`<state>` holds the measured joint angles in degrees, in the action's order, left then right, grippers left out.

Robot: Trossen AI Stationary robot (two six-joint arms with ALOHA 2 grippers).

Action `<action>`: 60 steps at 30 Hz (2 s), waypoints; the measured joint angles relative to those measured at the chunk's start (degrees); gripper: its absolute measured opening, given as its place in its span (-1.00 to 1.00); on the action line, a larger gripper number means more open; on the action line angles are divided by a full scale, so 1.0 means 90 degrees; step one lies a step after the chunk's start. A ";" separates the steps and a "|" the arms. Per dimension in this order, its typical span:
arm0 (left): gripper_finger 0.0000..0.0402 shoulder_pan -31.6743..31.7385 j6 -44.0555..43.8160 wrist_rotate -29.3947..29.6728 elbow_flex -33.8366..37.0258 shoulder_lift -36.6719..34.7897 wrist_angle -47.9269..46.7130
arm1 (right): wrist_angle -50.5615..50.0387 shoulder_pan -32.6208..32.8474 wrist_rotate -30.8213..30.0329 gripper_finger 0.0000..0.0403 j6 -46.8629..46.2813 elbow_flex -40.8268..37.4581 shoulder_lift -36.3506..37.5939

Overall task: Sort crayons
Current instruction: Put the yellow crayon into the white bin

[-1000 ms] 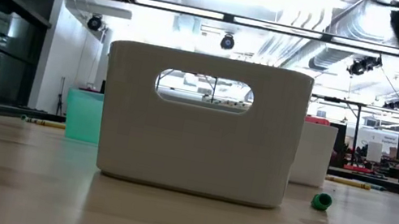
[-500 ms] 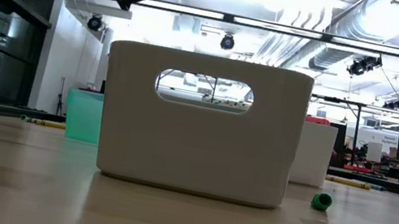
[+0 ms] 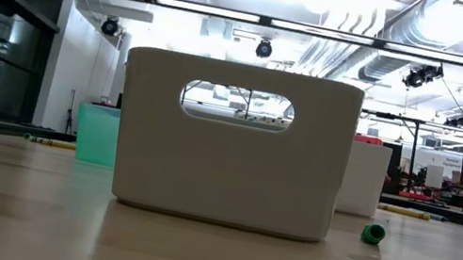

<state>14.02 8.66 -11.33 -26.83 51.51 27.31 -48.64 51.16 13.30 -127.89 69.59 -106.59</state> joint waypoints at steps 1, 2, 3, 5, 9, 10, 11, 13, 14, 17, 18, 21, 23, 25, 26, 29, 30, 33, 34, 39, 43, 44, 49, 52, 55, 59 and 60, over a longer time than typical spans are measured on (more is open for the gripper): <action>-0.23 0.0000 0.0001 -0.0002 0.0000 0.0000 -0.0002 | 0.0045 -0.0009 -0.0083 -0.04 0.0001 -0.0035 0.0000; -0.23 0.0002 -0.0001 -0.0001 0.0000 0.0000 -0.0001 | 0.0055 -0.0021 -0.0095 -0.04 0.0000 -0.0067 0.0000; -0.23 0.0002 -0.0001 0.0000 0.0000 0.0000 0.0000 | 0.0053 -0.0035 -0.0081 -0.04 -0.0006 -0.0104 0.0002; -0.23 0.0002 -0.0003 0.0000 0.0000 0.0000 -0.0002 | 0.0031 -0.0058 -0.0022 -0.04 -0.0056 -0.0170 0.0000; -0.23 0.0002 -0.0101 -0.0002 0.0000 0.0000 -0.0037 | 0.0189 -0.0058 0.0021 -0.04 -0.0087 -0.0283 0.0002; -0.23 0.0002 -0.0111 -0.0001 0.0000 0.0000 -0.0054 | 0.0271 -0.0056 0.0025 -0.04 -0.0107 -0.0329 0.0002; -0.23 0.0002 -0.0118 -0.0002 0.0000 0.0000 -0.0091 | 0.0341 -0.0056 0.0025 -0.04 -0.0118 -0.0372 0.0002; -0.23 0.0002 -0.0120 -0.0002 0.0000 0.0000 -0.0160 | 0.0486 -0.0056 0.0052 -0.04 -0.0118 -0.0461 0.0002; -0.23 0.0002 -0.0118 -0.0002 0.0000 0.0000 -0.0192 | 0.0532 -0.0056 0.0078 -0.04 -0.0118 -0.0510 0.0002; -0.23 0.0002 -0.0118 -0.0002 0.0000 0.0000 -0.0241 | 0.0530 -0.0056 0.0093 -0.04 -0.0105 -0.0580 0.0002; -0.23 0.0002 -0.0116 -0.0002 0.0000 0.0000 -0.0240 | 0.0543 -0.0058 0.0097 -0.04 -0.0089 -0.0593 0.0002; -0.23 0.0002 -0.0119 -0.0002 0.0000 0.0000 -0.0240 | 0.0571 -0.0058 0.0145 -0.08 -0.0075 -0.0619 0.0007; -0.23 0.0002 -0.0118 -0.0002 0.0000 0.0000 -0.0240 | 0.0577 -0.0058 0.0151 -0.16 -0.0076 -0.0620 0.0007; -0.23 0.0002 -0.0118 -0.0002 0.0000 0.0000 -0.0240 | 0.0575 -0.0058 0.0160 -0.28 -0.0076 -0.0620 0.0007; -0.23 0.0002 -0.0116 -0.0002 0.0000 0.0000 -0.0240 | 0.0575 -0.0058 0.0175 -0.35 -0.0074 -0.0623 0.0007; -0.23 0.0002 -0.0118 -0.0002 0.0000 0.0000 -0.0240 | 0.0572 -0.0056 0.0199 -0.56 -0.0078 -0.0630 0.0007; -0.23 0.0002 -0.0118 -0.0002 0.0000 0.0000 -0.0240 | 0.0563 -0.0056 0.0209 -0.62 -0.0076 -0.0630 0.0007; -0.23 0.0002 -0.0118 -0.0005 0.0000 0.0000 -0.0240 | 0.0563 -0.0058 0.0204 -0.80 -0.0076 -0.0630 0.0005; -0.23 0.0002 -0.0118 -0.0004 0.0000 0.0000 -0.0242 | 0.0565 -0.0058 0.0207 -0.85 -0.0076 -0.0630 0.0005; -0.23 0.0002 -0.0116 -0.0005 0.0000 0.0000 -0.0247 | 0.0560 -0.0058 0.0209 -0.97 -0.0074 -0.0625 0.0015; -0.23 0.0002 -0.0118 -0.0007 0.0000 0.0000 -0.0247 | 0.0558 -0.0057 0.0207 -0.95 -0.0064 -0.0625 0.0015; -0.23 0.0002 -0.0118 -0.0007 0.0000 0.0000 -0.0247 | 0.0558 -0.0056 0.0206 -0.95 -0.0026 -0.0625 0.0015; -0.23 0.0002 -0.0117 -0.0007 0.0000 0.0000 -0.0247 | 0.0564 -0.0058 0.0204 -0.99 0.0092 -0.0615 0.0019; -0.23 0.0002 -0.0116 -0.0006 0.0000 0.0000 -0.0247 | 0.0563 -0.0058 0.0202 -1.00 0.0103 -0.0615 0.0019; -0.23 0.0003 -0.0116 -0.0007 0.0000 0.0000 -0.0247 | 0.0559 -0.0058 0.0200 -1.00 0.0235 -0.0607 0.0019; -0.23 0.0004 -0.0113 -0.0007 0.0000 0.0000 -0.0246 | 0.0382 -0.0055 0.0141 -1.00 0.0412 -0.0493 -0.0007; -0.23 0.0003 -0.0113 -0.0006 0.0000 0.0000 -0.0245 | 0.0261 -0.0053 0.0053 -1.00 0.0439 -0.0436 -0.0015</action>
<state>14.05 7.64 -11.38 -26.83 51.51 25.10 -46.29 50.68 13.77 -123.94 65.66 -106.72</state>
